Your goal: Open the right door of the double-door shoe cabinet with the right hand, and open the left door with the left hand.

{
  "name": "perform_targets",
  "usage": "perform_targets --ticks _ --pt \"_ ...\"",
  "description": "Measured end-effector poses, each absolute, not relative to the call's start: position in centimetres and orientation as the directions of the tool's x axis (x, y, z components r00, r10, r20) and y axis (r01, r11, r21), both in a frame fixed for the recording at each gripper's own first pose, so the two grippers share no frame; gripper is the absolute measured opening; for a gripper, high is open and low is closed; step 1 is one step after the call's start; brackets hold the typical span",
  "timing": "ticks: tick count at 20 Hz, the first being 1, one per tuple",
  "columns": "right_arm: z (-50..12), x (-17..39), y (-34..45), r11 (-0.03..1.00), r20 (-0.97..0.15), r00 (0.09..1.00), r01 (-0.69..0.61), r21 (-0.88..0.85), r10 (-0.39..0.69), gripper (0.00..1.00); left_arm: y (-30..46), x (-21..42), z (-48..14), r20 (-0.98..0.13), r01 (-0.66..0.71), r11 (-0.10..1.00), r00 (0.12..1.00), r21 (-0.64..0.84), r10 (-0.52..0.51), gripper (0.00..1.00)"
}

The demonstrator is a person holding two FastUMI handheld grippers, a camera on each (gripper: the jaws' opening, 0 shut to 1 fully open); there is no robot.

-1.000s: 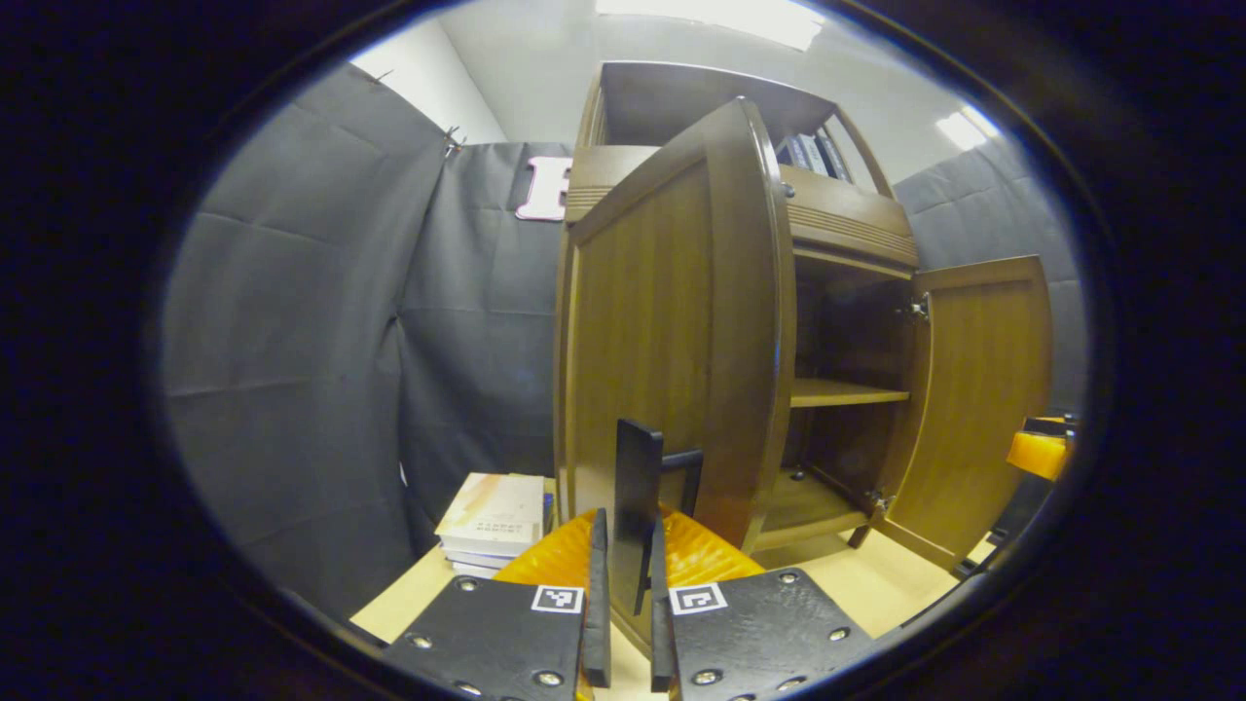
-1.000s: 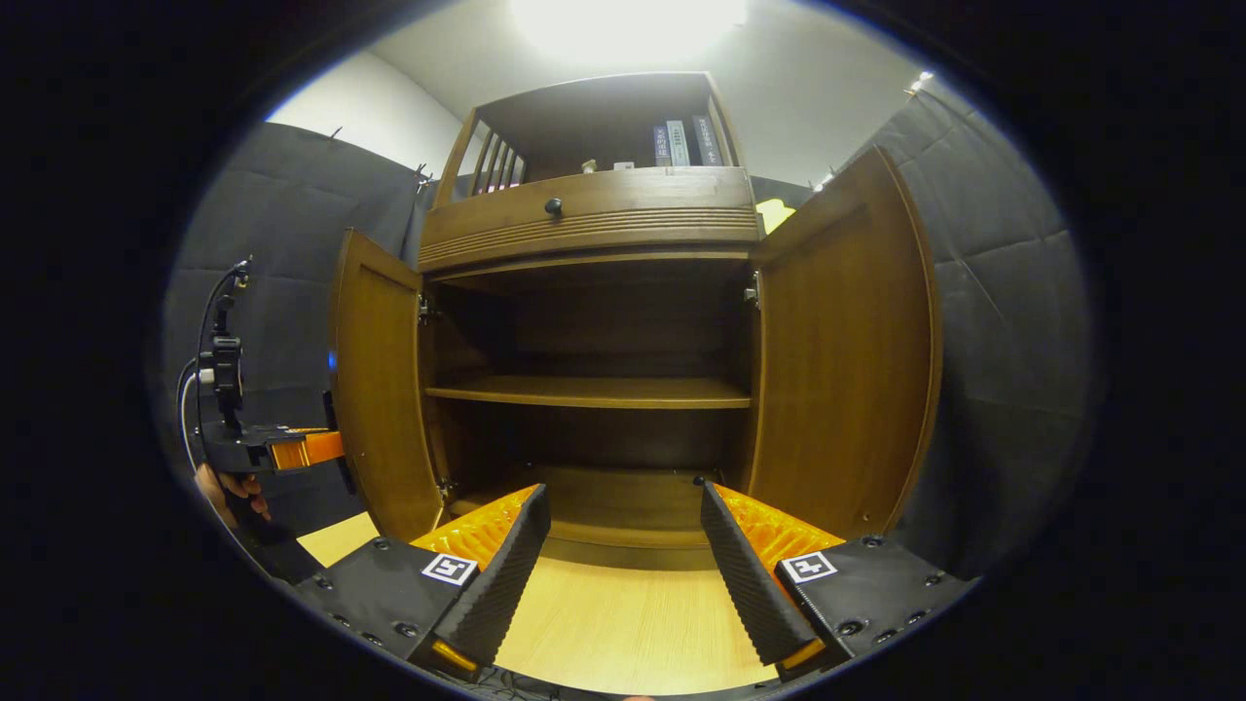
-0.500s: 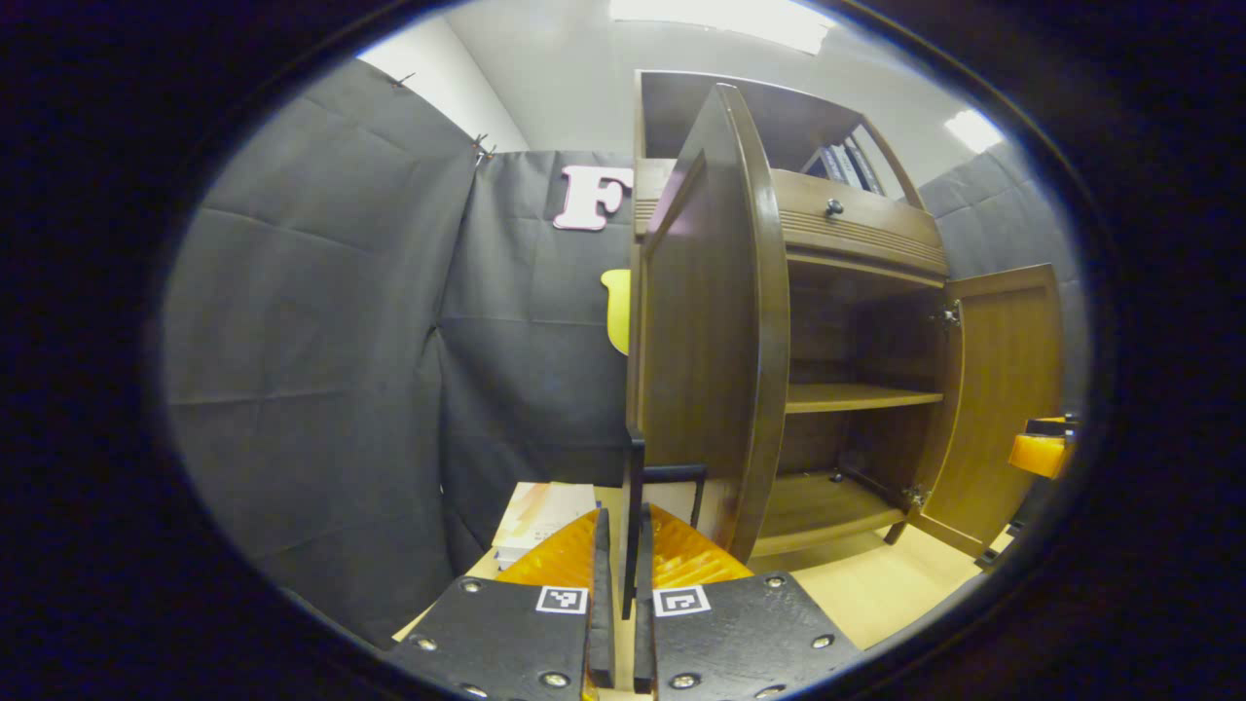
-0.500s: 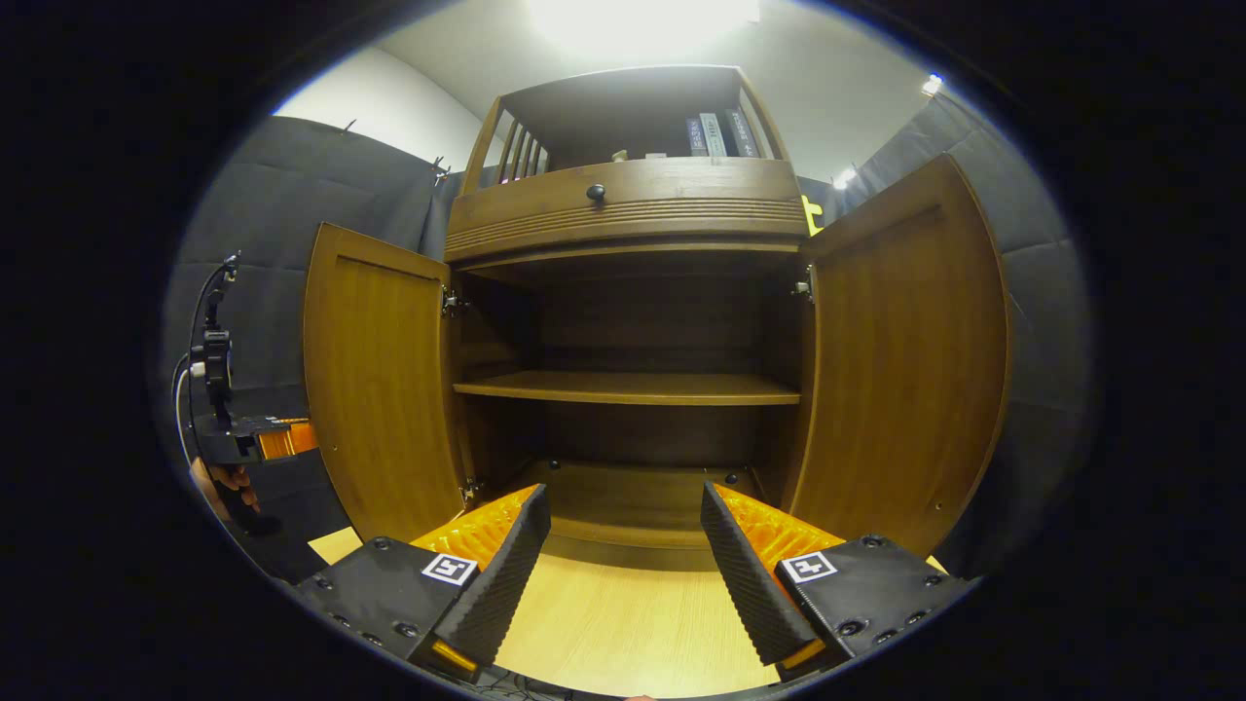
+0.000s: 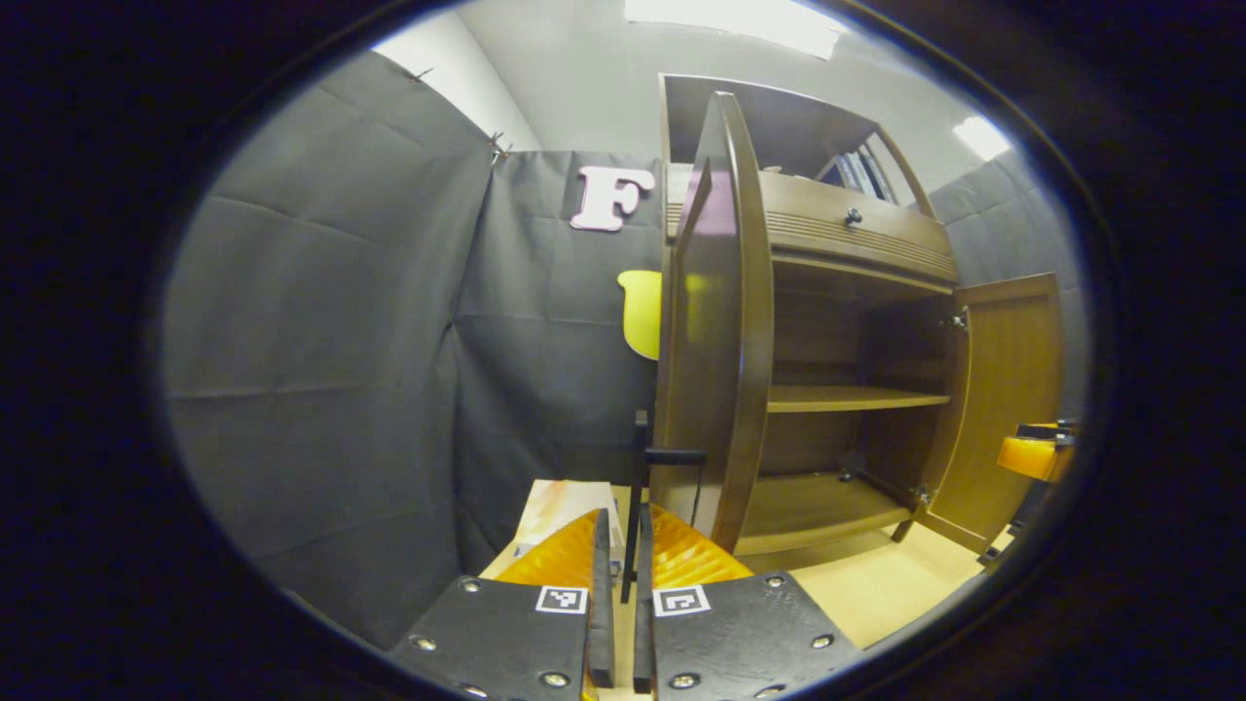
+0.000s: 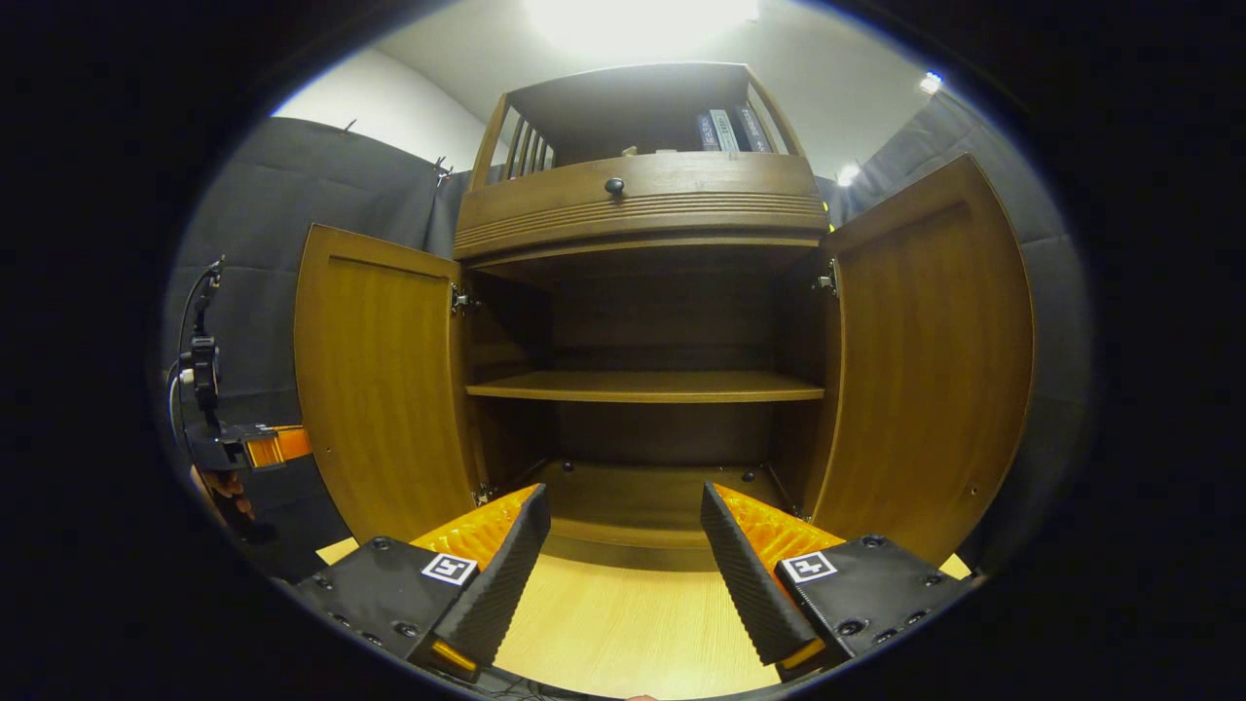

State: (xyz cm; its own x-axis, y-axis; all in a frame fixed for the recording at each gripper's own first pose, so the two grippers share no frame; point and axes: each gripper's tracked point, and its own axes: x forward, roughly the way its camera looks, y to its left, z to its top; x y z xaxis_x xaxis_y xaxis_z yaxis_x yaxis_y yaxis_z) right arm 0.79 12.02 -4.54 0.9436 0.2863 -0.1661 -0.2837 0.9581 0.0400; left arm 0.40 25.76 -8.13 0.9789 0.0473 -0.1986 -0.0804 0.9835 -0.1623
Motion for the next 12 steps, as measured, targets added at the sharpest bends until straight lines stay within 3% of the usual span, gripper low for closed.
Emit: perform_targets --ticks 3,4,8,9,10,12 --pt "-4.3 0.1 11.2 0.957 -0.155 0.944 -0.288 0.036 0.29 0.93 27.2 -0.9 -7.9 -0.206 -0.137 0.982 0.972 -0.131 0.108 0.08" --pt "-4.3 -0.1 10.9 0.957 -0.153 0.945 -0.288 0.036 0.29 0.98 27.3 -1.3 -7.5 -0.202 -0.148 0.981 0.972 -0.127 0.121 0.07" --pt "-3.7 -2.0 8.8 0.959 -0.139 0.949 -0.28 0.042 0.283 0.98 26.8 -4.6 -5.6 -0.173 -0.156 0.979 0.976 -0.131 0.132 0.12" --pt "-3.6 -2.6 8.2 0.96 -0.138 0.95 -0.277 0.041 0.28 0.93 26.2 -5.5 -5.2 -0.167 -0.155 0.979 0.977 -0.13 0.132 0.12" --pt "-3.4 -3.2 7.6 0.961 -0.136 0.951 -0.274 0.039 0.277 0.98 25.4 -6.3 -4.7 -0.164 -0.147 0.98 0.979 -0.133 0.124 0.08" --pt "-2.7 -4.3 6.3 0.965 -0.123 0.957 -0.262 0.034 0.264 0.98 23.4 -7.5 -3.6 -0.153 -0.117 0.984 0.984 -0.131 0.097 0.1"
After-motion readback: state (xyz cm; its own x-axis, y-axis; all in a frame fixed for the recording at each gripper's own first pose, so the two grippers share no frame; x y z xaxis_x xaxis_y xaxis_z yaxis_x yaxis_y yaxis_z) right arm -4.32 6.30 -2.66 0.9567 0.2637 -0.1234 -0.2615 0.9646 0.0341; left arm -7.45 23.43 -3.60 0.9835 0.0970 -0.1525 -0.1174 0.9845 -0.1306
